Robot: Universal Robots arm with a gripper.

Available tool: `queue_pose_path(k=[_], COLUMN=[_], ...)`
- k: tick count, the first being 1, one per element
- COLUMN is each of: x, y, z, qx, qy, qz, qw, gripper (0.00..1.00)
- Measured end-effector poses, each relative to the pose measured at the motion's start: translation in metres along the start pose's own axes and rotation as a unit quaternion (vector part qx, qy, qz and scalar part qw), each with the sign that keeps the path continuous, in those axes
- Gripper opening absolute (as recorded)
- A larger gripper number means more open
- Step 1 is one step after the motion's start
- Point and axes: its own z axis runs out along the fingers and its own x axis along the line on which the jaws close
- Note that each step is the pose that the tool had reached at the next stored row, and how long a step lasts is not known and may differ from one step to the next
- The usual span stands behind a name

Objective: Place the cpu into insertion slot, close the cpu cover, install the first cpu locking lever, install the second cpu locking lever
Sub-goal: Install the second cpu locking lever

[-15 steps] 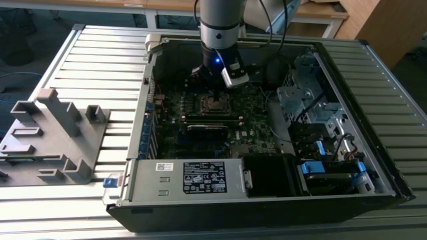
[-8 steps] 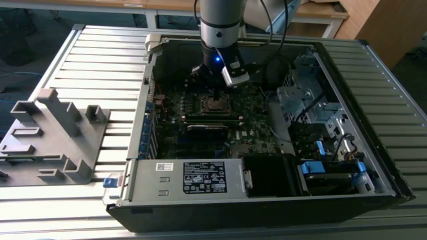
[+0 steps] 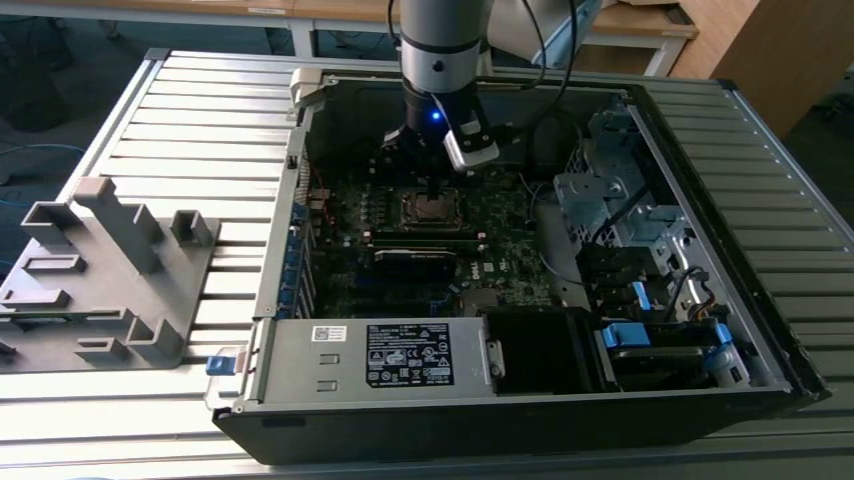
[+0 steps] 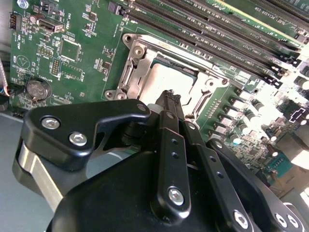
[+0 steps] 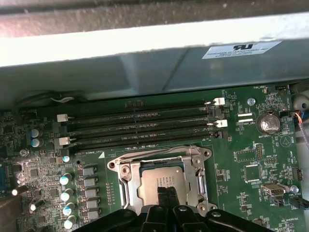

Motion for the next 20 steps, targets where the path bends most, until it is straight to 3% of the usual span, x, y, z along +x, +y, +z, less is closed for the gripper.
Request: queue_pose_path(k=[20], x=[-0.0017], y=[-0.0064], z=[-0.0014], qx=[0.0002], qy=[0.0001], qz=[0.000], qw=[1.00000], gripper=[0.11])
